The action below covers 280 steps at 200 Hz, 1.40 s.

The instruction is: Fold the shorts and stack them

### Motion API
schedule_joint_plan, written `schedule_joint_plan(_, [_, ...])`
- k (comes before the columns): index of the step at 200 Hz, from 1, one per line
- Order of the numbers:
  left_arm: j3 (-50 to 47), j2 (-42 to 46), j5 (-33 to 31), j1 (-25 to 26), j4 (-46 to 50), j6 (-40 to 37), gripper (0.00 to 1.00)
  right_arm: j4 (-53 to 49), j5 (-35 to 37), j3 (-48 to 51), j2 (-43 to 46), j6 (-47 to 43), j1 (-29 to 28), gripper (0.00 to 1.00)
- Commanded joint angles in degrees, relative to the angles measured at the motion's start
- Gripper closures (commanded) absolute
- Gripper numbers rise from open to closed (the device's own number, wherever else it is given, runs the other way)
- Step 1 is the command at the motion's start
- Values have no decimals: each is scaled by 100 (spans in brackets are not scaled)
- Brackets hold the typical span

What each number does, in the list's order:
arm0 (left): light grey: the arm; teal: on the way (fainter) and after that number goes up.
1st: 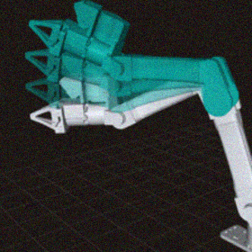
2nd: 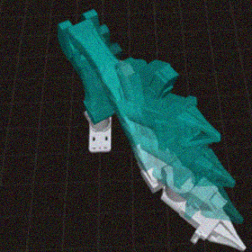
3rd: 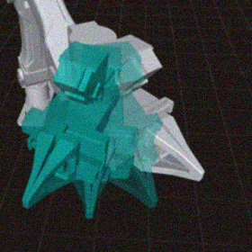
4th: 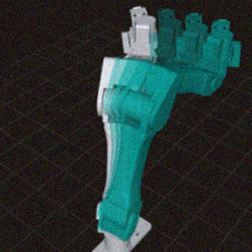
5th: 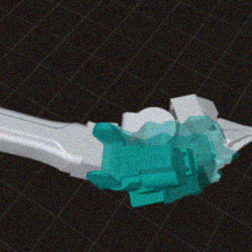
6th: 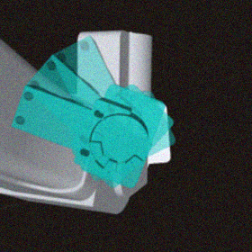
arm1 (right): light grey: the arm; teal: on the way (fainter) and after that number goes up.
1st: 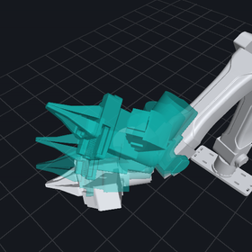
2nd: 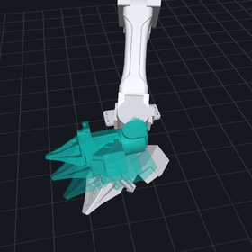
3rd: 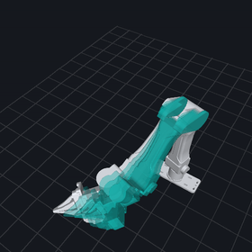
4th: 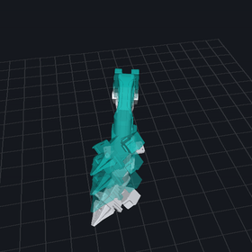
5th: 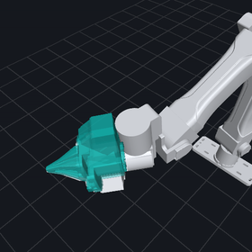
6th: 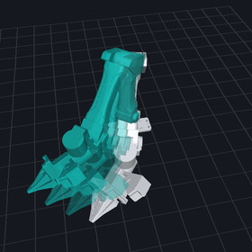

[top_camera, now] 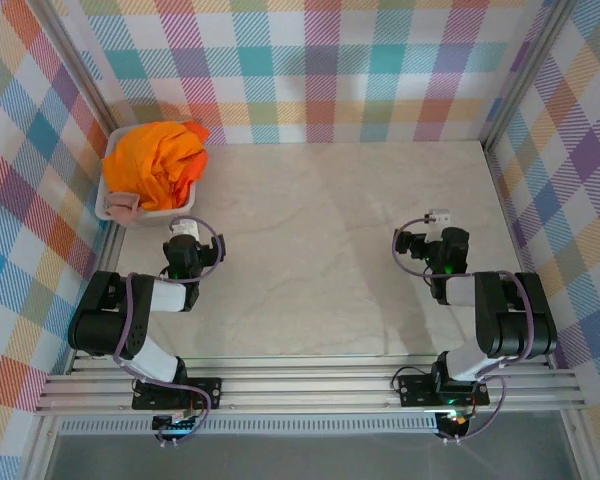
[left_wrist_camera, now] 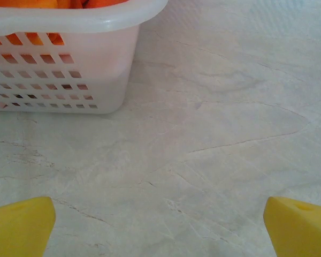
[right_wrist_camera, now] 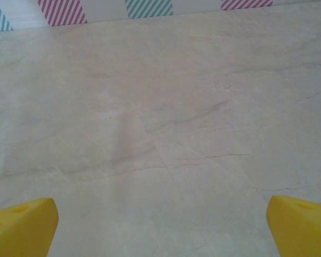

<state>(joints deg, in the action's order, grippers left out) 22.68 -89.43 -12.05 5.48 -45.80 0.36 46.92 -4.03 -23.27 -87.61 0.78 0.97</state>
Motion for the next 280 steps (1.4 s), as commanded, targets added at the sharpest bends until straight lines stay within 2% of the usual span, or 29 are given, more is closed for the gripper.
schedule_joint_plan(1, [81, 0, -59, -55, -122, -36, 0, 37, -1, -51, -36, -24, -38, 0])
schedule_joint_plan(151, [83, 0, -52, -55, -122, -36, 0, 36, -37, -39, -30, -37, -40, 0])
schedule_joint_plan(164, [65, 45, -104, -55, -147, -34, 0, -221, -192, -127, 88, -140, -72, 1])
schedule_joint_plan(203, [261, 1282, -236, -31, 1333, 129, 0, -1658, 60, -318, 1291, -246, -201, 0])
schedule_joint_plan(245, [374, 3351, -492, 19, 3532, 1261, 0, -3262, -207, -502, 2913, 100, -281, 1])
schedule_joint_plan(265, [944, 4018, -633, 15, 4708, 1882, 0, -3880, -410, -734, 3320, 441, -322, 1])
schedule_joint_plan(280, [1738, 4002, -842, 7, 5561, 2125, 0, -4305, -583, -939, 3454, 628, -352, 1])
